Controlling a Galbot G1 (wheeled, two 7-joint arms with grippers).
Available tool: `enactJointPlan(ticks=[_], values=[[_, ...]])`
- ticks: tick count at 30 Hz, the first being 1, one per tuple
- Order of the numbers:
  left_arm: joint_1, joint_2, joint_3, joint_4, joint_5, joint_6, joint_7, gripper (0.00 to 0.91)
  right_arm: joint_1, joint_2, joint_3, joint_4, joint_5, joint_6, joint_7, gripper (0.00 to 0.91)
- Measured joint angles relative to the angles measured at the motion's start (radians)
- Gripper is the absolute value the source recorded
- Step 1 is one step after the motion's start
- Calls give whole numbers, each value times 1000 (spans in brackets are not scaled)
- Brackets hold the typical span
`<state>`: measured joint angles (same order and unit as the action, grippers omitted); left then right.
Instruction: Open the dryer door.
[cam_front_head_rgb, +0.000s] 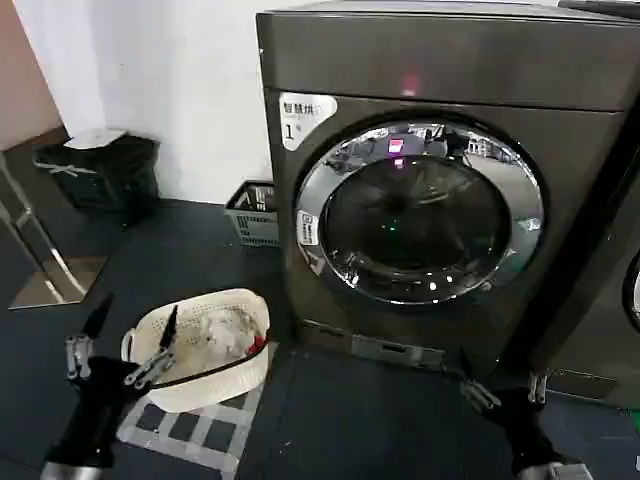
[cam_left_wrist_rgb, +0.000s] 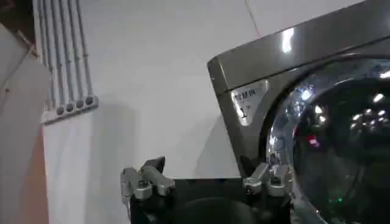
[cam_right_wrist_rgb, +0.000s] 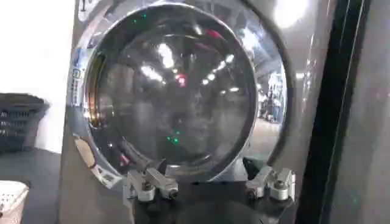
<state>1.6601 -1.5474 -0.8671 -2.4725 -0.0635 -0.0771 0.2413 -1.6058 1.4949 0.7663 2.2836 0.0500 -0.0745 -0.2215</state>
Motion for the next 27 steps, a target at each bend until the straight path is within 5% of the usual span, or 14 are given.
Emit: enactJointPlan(ticks=[9, 17, 27], values=[[0, 11, 13, 8, 2, 4, -23, 907, 98, -98, 4, -12, 130, -61, -95, 907], [4, 27, 9, 7, 15, 25, -6, 907, 250, -301, -94, -82, 291, -69, -102, 907], [11, 35, 6, -6, 5, 27, -8, 907, 473, -456, -355, -241, 320, -38, -119, 907]])
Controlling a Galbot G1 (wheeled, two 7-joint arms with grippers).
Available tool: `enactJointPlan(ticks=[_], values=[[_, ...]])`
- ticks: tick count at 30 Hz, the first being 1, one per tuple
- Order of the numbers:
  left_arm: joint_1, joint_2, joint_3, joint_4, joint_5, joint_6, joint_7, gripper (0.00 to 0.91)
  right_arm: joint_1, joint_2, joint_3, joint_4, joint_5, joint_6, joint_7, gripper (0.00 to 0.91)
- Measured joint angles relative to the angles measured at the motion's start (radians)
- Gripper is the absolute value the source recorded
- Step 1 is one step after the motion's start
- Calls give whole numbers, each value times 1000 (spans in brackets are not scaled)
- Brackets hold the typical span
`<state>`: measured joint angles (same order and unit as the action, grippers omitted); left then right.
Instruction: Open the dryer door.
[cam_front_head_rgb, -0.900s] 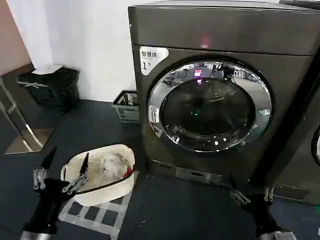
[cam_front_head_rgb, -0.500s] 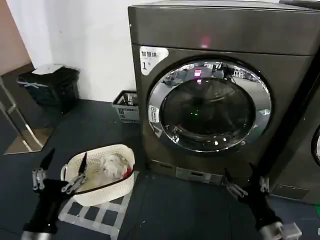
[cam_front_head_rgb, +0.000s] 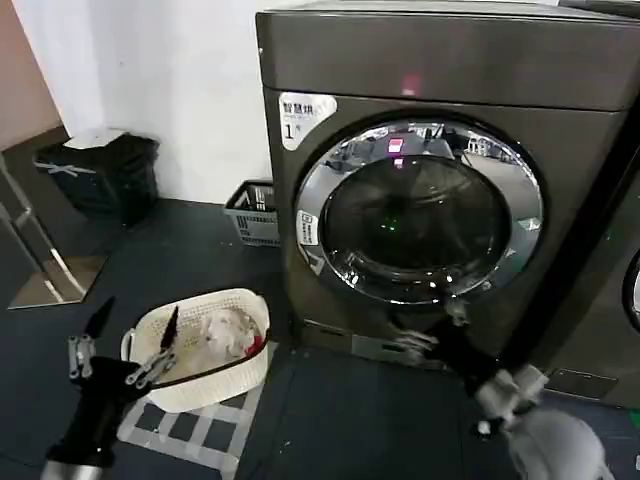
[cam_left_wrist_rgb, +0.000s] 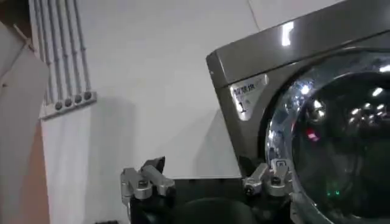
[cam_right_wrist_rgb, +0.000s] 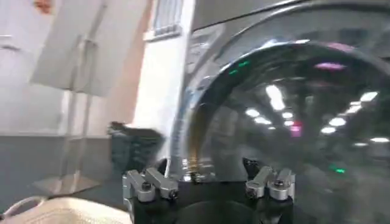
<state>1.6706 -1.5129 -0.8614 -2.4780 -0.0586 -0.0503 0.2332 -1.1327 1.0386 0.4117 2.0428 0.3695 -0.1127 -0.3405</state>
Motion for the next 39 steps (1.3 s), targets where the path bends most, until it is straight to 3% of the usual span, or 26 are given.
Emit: enactJointPlan(ticks=[16, 32, 39], values=[[11, 2, 3, 7, -49, -7, 15, 907, 381, 17, -266, -327, 41, 22, -33, 907], [-5, -10, 12, 2, -48, 0, 35, 907, 588, 93, -387, -518, 36, 33, -58, 907], [-4, -20, 24, 5, -23, -3, 39, 907, 644, 130, -433, -606, -11, 56, -79, 907]])
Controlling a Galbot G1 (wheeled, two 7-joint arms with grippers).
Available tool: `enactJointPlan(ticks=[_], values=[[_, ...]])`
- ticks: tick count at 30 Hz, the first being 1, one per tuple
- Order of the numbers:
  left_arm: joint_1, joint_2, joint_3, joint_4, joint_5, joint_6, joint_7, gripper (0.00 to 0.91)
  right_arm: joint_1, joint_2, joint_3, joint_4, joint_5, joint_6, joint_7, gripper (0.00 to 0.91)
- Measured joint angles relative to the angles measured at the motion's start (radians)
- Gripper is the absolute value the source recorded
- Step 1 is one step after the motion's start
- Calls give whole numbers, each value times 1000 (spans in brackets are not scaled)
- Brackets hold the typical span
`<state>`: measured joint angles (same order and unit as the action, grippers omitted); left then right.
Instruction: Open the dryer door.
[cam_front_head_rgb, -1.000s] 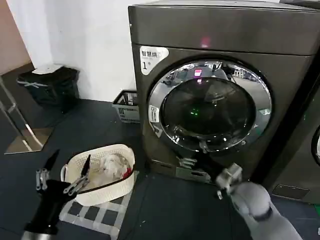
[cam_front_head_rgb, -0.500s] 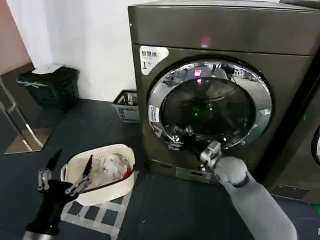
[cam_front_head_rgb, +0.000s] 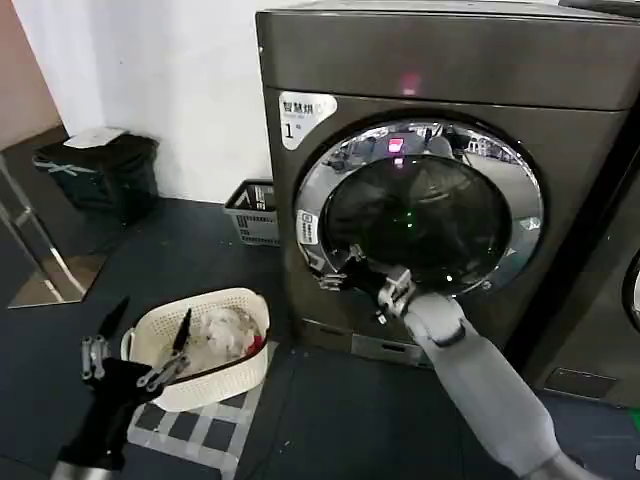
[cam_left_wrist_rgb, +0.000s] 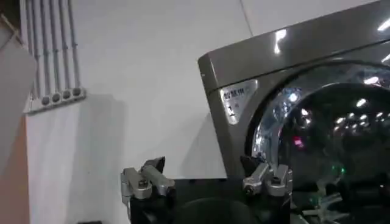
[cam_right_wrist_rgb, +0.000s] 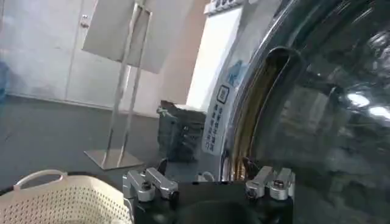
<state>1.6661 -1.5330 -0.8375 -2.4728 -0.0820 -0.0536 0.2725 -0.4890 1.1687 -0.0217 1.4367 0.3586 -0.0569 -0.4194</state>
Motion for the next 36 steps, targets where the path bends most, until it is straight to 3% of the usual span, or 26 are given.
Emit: enactJointPlan(ticks=[8, 14, 19, 24, 36], values=[[0, -5, 4, -5, 18, -5, 3, 907, 60, 49, -31, -95, -16, 12, -17, 907], [-5, -1, -1, -16, 16, 18, -6, 907, 92, 68, -49, -129, 21, 28, -57, 907], [-23, 15, -9, -18, 9, 102, -46, 907, 101, 73, -50, -136, 38, 28, -94, 907], [-56, 49, -18, -15, -2, 249, -92, 907, 99, 51, -49, -117, 69, 7, -152, 907], [-161, 197, -19, 143, -222, 140, -55, 907, 46, -36, -38, -16, 142, -6, -318, 907]])
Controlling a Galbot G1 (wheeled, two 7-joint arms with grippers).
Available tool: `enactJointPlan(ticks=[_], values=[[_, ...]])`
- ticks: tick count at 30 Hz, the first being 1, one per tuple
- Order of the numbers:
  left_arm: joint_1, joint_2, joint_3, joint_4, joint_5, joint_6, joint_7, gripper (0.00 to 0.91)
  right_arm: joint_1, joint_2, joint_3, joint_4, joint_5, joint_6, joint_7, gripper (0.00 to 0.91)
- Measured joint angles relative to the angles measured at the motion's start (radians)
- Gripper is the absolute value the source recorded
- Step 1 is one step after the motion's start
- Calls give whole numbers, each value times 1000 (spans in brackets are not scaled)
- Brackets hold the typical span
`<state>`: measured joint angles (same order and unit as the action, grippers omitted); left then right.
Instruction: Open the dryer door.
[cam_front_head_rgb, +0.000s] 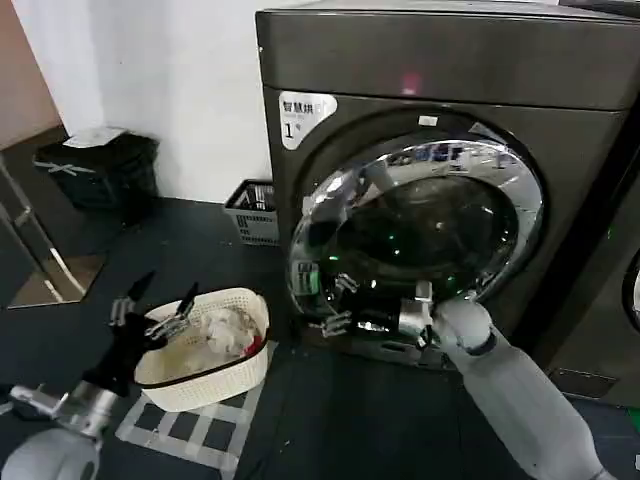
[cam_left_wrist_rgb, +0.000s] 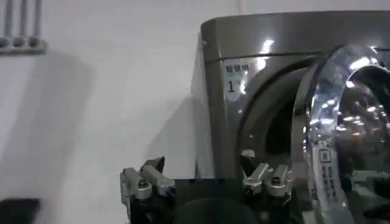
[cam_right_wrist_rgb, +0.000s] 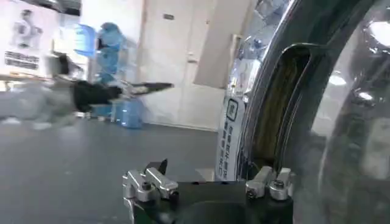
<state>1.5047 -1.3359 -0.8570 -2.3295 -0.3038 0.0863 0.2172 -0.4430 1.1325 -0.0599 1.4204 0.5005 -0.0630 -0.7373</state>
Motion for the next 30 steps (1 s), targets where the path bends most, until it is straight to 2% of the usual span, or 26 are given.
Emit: enactJointPlan(ticks=[7, 17, 23, 26, 30], values=[[-63, 128, 29, 129, -149, -75, 21, 907, -46, -45, 25, 66, 41, 13, -103, 907], [-171, 279, 109, 328, -256, -153, 72, 907, -118, -112, 67, 141, 71, 27, -242, 907], [-269, 356, 210, 454, -368, -166, 88, 907, -165, -152, 106, 161, 99, 33, -319, 907], [-325, 389, 274, 509, -425, -185, 101, 907, -196, -175, 128, 162, 102, 52, -375, 907], [-401, 423, 379, 579, -445, -222, 158, 907, -234, -199, 158, 170, 119, 64, -433, 907]])
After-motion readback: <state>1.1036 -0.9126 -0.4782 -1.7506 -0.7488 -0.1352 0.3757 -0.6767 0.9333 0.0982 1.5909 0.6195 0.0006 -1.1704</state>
